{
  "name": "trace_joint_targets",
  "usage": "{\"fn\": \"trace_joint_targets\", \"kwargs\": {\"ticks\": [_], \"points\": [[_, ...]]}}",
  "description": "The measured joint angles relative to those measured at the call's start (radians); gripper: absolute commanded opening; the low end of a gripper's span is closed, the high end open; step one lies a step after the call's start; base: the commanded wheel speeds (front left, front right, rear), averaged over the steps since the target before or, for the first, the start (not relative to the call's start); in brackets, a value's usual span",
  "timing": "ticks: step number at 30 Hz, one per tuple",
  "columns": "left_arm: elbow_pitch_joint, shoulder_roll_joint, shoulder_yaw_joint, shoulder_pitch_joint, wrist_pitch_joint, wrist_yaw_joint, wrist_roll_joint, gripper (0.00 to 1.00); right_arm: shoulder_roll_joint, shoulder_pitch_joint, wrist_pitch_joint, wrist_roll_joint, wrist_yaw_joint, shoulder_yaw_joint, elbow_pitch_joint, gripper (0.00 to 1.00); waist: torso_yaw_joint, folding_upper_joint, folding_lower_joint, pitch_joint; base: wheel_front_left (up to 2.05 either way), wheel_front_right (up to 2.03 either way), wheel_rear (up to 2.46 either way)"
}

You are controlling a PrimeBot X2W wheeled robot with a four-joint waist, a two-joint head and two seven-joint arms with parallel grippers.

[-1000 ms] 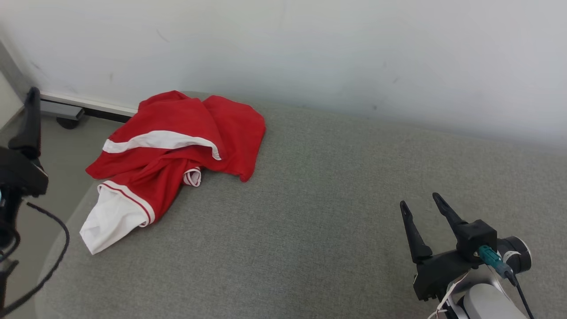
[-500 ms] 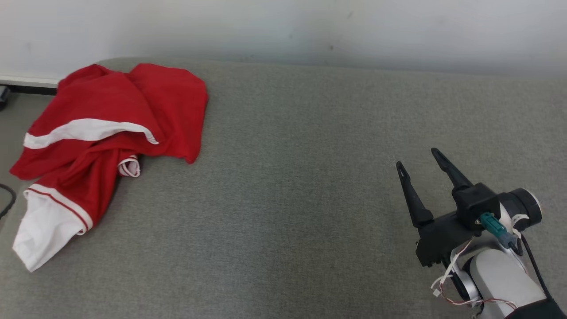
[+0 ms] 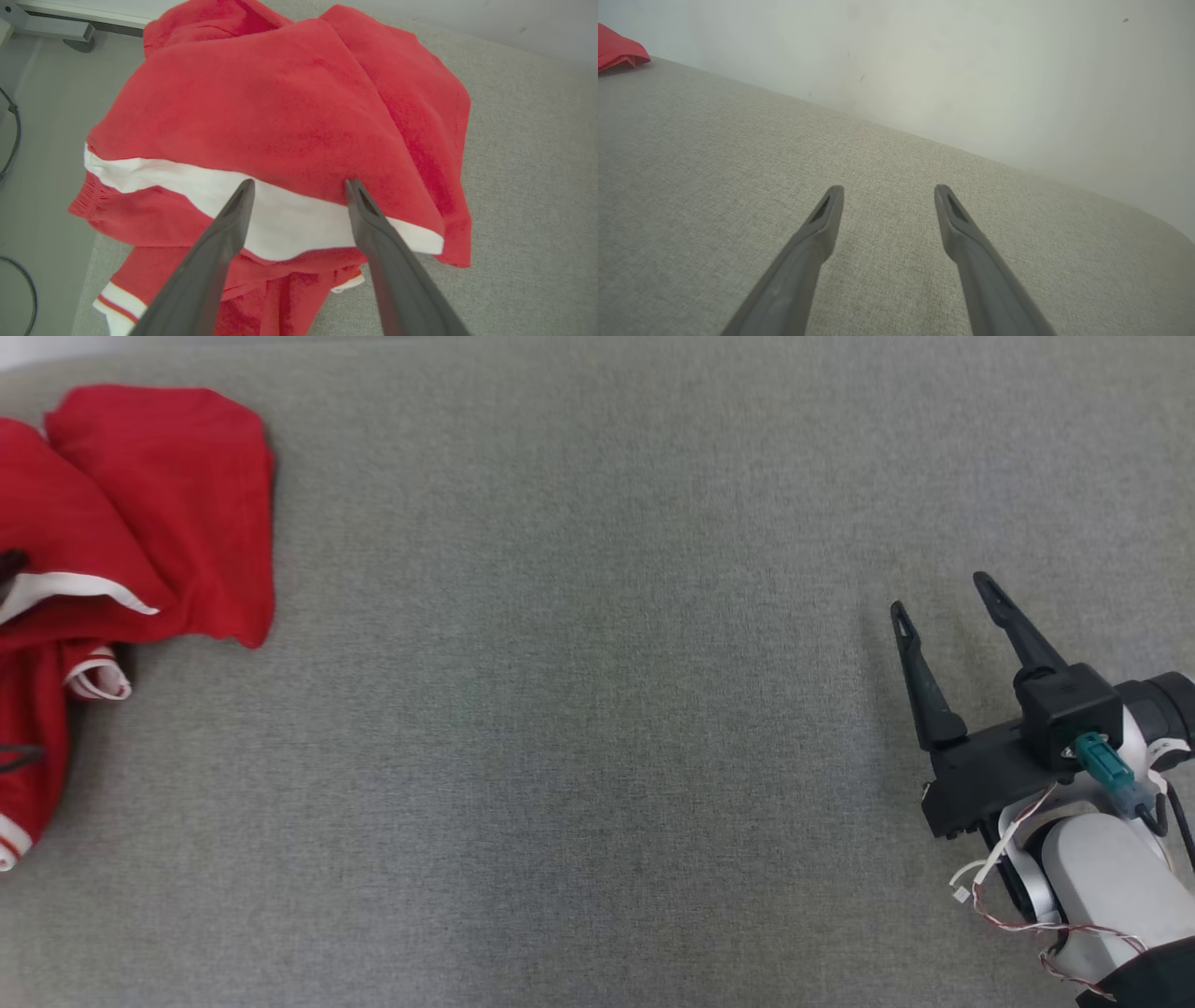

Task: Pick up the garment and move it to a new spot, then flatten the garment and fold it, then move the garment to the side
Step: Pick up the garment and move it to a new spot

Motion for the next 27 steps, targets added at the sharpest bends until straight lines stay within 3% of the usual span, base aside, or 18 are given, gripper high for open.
{"fn": "trace_joint_targets", "kwargs": {"ticks": [7, 8, 9, 10, 11, 18, 27], "points": [[0.058, -0.017, -0.045, -0.017, 0.122, 0.000, -0.045, 1.00, -0.005, -0.016, 0.017, -0.009, -0.003, -0.002, -0.023, 1.00, -0.012, 0.0001, -0.0001, 0.062, 0.00, 0.00, 0.00], [0.066, -0.017, -0.053, -0.017, 0.134, 0.000, -0.051, 0.83, -0.005, -0.017, 0.018, -0.010, -0.003, -0.001, -0.023, 1.00, -0.010, 0.0001, -0.0001, 0.066, 0.00, 0.00, 0.00], [0.069, -0.017, -0.060, -0.018, 0.143, 0.000, -0.051, 0.56, -0.005, -0.018, 0.018, -0.010, -0.003, 0.000, -0.023, 1.00, -0.008, 0.0000, 0.0000, 0.068, 0.00, 0.00, 0.00], [0.072, -0.018, -0.063, -0.019, 0.150, 0.000, -0.056, 0.13, -0.005, -0.020, 0.025, -0.012, -0.003, 0.001, -0.023, 1.00, -0.005, 0.0001, -0.0001, 0.069, 0.00, 0.00, 0.00], [0.076, -0.018, -0.068, -0.023, 0.156, 0.000, -0.058, 0.00, -0.005, -0.023, 0.025, -0.013, -0.003, 0.001, -0.023, 1.00, -0.002, 0.0000, -0.0002, 0.069, 0.00, 0.00, 0.00], [0.054, -0.009, -0.136, -0.049, 0.162, 0.000, -0.058, 0.00, 0.007, -0.031, 0.025, -0.015, -0.004, 0.006, 0.001, 1.00, 0.008, 0.0000, -0.0003, 0.044, 0.00, 0.00, 0.00], [-0.133, 0.004, -0.286, -0.125, 0.040, 0.000, -0.066, 0.00, 0.035, -0.030, 0.002, 0.012, -0.004, 0.001, 0.075, 1.00, 0.018, -0.0001, -0.0003, -0.031, 0.00, 0.00, 0.00]]}}
